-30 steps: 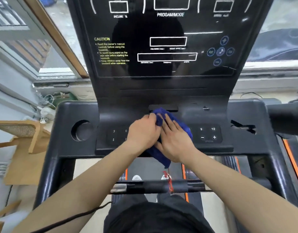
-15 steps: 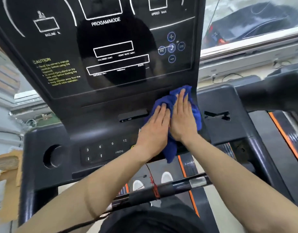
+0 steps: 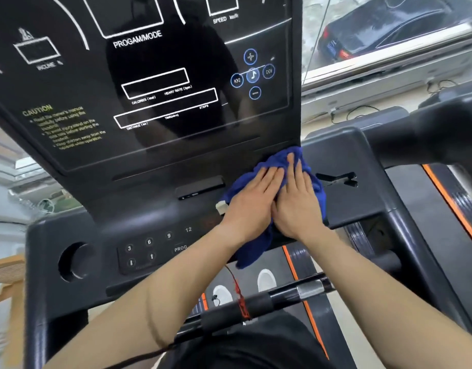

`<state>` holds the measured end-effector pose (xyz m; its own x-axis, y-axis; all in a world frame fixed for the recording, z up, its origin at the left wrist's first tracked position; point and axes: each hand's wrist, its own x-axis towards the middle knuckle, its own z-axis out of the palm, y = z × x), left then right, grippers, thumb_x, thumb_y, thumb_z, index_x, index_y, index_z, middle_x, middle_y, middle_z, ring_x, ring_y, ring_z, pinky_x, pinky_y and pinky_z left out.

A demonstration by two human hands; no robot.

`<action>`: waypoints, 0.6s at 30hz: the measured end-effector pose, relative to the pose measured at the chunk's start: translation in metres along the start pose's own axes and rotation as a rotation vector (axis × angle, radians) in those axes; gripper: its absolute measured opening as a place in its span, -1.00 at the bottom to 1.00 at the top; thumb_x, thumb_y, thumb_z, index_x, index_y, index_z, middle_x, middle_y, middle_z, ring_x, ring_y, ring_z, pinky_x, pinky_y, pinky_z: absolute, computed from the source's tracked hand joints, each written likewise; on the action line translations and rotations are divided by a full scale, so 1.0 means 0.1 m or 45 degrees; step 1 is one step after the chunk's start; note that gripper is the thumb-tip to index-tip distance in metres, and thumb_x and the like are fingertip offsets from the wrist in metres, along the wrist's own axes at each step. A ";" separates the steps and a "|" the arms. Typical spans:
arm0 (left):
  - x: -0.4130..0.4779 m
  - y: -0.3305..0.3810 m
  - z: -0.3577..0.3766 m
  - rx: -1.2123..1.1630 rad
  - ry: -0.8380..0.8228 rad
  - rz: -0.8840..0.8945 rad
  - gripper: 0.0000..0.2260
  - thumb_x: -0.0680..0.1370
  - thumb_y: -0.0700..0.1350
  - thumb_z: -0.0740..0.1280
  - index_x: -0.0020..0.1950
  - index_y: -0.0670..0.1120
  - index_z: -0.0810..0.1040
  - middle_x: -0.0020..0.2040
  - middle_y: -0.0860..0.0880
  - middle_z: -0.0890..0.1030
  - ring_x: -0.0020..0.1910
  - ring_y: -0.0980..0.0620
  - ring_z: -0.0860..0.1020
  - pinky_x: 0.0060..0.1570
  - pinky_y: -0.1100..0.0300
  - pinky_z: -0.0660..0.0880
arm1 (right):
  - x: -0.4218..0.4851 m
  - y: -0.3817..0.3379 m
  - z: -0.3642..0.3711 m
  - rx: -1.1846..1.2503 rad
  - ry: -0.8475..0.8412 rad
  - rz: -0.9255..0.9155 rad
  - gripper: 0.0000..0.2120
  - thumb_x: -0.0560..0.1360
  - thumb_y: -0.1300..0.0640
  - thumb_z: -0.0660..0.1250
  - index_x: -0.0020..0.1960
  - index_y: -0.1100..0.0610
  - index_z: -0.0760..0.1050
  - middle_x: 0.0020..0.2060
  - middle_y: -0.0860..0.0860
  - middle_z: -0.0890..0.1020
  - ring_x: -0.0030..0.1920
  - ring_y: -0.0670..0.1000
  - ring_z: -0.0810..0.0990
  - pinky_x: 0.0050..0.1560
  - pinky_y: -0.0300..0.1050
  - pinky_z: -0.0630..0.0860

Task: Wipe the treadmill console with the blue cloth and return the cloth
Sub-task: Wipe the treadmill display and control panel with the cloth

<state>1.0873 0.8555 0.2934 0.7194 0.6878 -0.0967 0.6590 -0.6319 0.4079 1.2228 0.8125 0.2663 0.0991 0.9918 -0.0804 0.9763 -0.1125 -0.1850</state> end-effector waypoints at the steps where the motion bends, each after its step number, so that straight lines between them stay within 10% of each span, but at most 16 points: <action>1: -0.07 -0.04 -0.02 0.009 -0.015 -0.048 -0.45 0.63 -0.25 0.16 0.61 -0.17 0.08 0.62 -0.09 0.08 0.61 -0.02 0.02 0.53 0.21 -0.04 | 0.00 -0.13 0.03 -0.002 0.006 -0.025 -0.34 0.58 -0.13 -0.17 0.56 0.20 -0.19 0.57 0.25 -0.16 0.56 0.20 -0.22 0.54 0.13 -0.06; 7: -0.70 -0.43 0.02 0.388 0.181 -0.052 -0.50 0.46 -0.20 0.13 0.36 -0.30 0.53 0.31 -0.26 0.57 0.28 -0.15 0.59 0.26 0.02 0.52 | -0.12 -0.27 0.11 -0.032 -0.112 -0.499 -0.31 0.63 -0.19 -0.01 0.61 0.21 0.04 0.60 0.14 -0.02 0.60 0.10 -0.06 0.57 0.06 0.03; 14: -0.14 0.19 0.13 0.045 -0.022 0.006 -0.39 0.57 -0.18 0.17 0.62 -0.15 0.11 0.62 -0.10 0.15 0.61 -0.09 0.07 0.57 0.05 -0.05 | -0.42 0.19 0.06 0.054 0.055 -0.068 -0.32 0.60 -0.15 0.02 0.59 0.22 0.10 0.60 0.16 0.09 0.59 0.16 0.05 0.51 0.08 0.11; 18: -0.34 0.03 0.15 0.085 0.080 0.100 -0.45 0.54 -0.18 0.21 0.56 -0.15 0.30 0.54 -0.12 0.35 0.51 -0.07 0.32 0.51 0.11 0.20 | -0.60 -0.11 0.18 0.192 0.196 -0.009 -0.45 0.59 0.04 0.16 0.53 0.23 0.28 0.54 0.17 0.28 0.55 0.19 0.21 0.45 0.11 0.27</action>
<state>1.0680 0.8248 0.2842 0.7557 0.6548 -0.0090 0.6156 -0.7057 0.3507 1.2027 0.7535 0.2552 0.1316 0.9889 0.0696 0.9384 -0.1016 -0.3303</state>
